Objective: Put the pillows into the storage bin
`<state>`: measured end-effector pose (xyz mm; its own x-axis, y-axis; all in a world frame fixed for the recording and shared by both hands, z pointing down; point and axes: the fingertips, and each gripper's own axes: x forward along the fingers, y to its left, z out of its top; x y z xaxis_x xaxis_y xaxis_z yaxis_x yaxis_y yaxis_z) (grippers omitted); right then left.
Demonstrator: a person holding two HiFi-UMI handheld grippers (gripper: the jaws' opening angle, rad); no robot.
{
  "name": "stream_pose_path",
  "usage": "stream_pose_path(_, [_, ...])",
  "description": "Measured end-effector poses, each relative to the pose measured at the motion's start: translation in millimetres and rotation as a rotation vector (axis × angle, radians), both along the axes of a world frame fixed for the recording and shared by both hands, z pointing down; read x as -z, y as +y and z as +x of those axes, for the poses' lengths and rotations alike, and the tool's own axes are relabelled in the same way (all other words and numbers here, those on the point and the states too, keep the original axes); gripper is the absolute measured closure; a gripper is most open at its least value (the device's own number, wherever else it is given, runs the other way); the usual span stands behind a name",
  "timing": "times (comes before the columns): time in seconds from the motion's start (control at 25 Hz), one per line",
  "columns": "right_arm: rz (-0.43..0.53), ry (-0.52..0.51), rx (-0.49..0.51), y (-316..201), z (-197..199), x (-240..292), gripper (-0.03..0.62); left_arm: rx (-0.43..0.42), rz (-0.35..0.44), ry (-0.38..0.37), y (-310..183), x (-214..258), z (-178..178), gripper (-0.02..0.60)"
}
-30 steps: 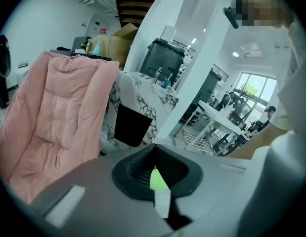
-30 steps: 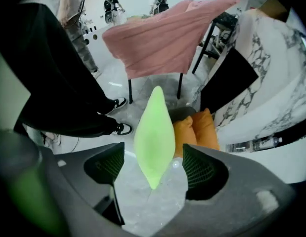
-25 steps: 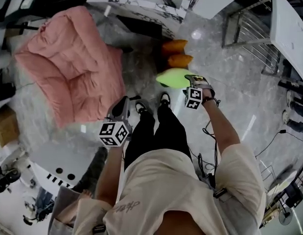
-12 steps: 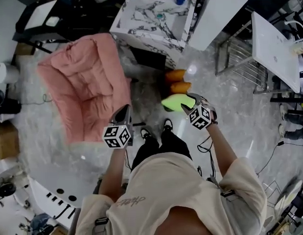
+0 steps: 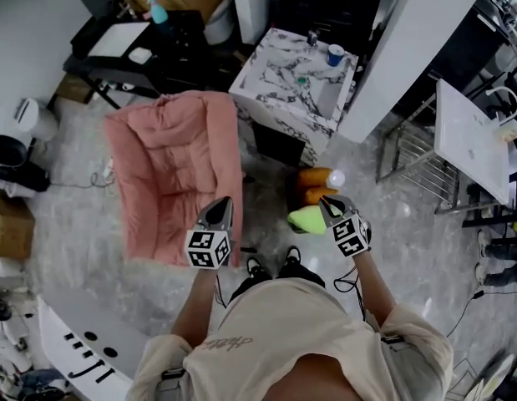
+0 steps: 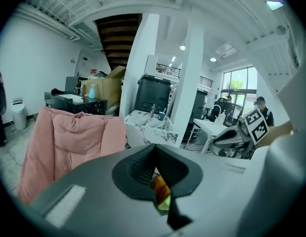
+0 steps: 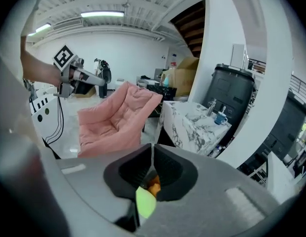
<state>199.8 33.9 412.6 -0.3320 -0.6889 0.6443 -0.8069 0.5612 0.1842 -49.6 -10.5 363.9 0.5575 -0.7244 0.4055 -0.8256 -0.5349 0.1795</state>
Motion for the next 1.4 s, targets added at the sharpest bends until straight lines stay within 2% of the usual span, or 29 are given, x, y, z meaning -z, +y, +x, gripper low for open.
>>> stream_pose_path(0.08, [0.037, -0.03, -0.006, -4, -7, 15, 0.591, -0.001, 0.022, 0.002, 2, 11, -3, 0.561])
stream_pose_path(0.2, [0.088, -0.075, -0.016, -12, -18, 39, 0.592, -0.002, 0.064, 0.007, 2, 31, -6, 0.561])
stream_pose_path(0.4, [0.167, -0.169, -0.037, -21, -34, 80, 0.592, 0.014, 0.111, -0.032, 1, 59, -17, 0.561])
stream_pose_path(0.6, [0.239, -0.261, -0.047, -31, -43, 124, 0.592, 0.034, 0.165, 0.017, -3, 92, -22, 0.561])
stream_pose_path(0.84, [0.28, -0.406, -0.033, -41, -52, 152, 0.592, 0.041, 0.232, 0.03, -11, 116, -29, 0.561])
stream_pose_path(1.2, [0.379, -0.459, -0.087, -48, -47, 181, 0.592, 0.061, 0.294, 0.017, -18, 142, -38, 0.561])
stream_pose_path(1.4, [0.397, -0.462, -0.076, -42, -54, 185, 0.592, 0.063, 0.302, 0.006, -16, 144, -37, 0.561])
